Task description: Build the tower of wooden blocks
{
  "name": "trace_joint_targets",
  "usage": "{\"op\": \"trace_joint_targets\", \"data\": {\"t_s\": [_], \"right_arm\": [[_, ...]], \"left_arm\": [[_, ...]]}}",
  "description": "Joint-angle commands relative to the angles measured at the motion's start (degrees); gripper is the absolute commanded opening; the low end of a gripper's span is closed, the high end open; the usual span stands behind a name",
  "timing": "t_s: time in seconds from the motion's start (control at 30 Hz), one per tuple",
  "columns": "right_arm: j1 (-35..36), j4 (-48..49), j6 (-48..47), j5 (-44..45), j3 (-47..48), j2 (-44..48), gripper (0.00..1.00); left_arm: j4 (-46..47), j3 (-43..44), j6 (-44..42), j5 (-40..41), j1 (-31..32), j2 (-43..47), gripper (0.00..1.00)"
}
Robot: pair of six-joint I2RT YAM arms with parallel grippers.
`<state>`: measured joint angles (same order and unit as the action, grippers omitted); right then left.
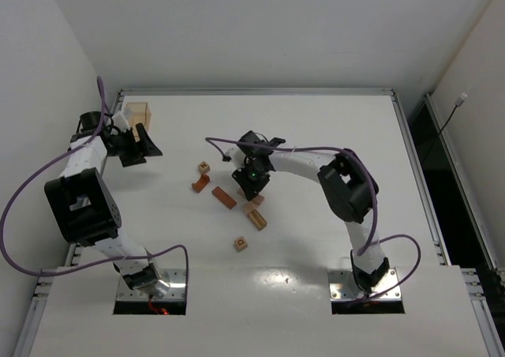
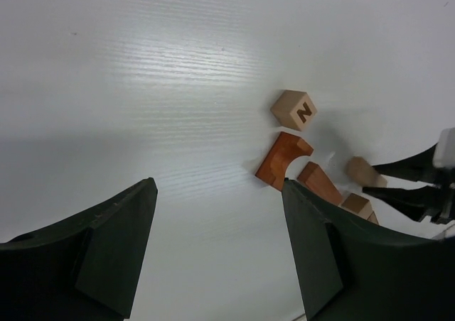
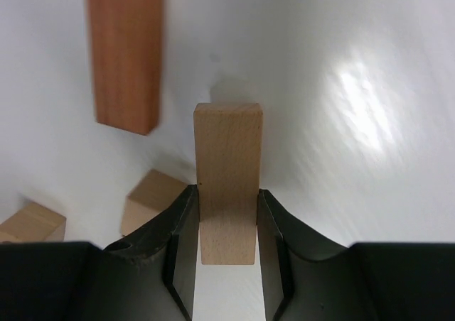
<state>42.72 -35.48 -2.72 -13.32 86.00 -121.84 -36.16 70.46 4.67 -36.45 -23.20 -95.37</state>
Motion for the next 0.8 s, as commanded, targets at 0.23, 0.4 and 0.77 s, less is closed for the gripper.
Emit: {"op": "trace_joint_targets", "data": {"t_s": [0.23,0.4,0.77], "right_arm": [[-6.68,12.63,20.47,9.45,-1.81,9.61,0.00],[-8.52,8.86,26.97,11.29,4.08,3.21,0.00],[-10.82,5.43,35.41,17.09,6.11,-1.47,0.00]], "left_arm": [[6.80,-3.48,1.74,6.56,0.00,9.41,0.65],[4.96,-2.96,-2.54,-0.98,0.53,10.03,0.99],[4.35,-3.66,-7.57,-9.08,0.53,12.94,0.99]]}}
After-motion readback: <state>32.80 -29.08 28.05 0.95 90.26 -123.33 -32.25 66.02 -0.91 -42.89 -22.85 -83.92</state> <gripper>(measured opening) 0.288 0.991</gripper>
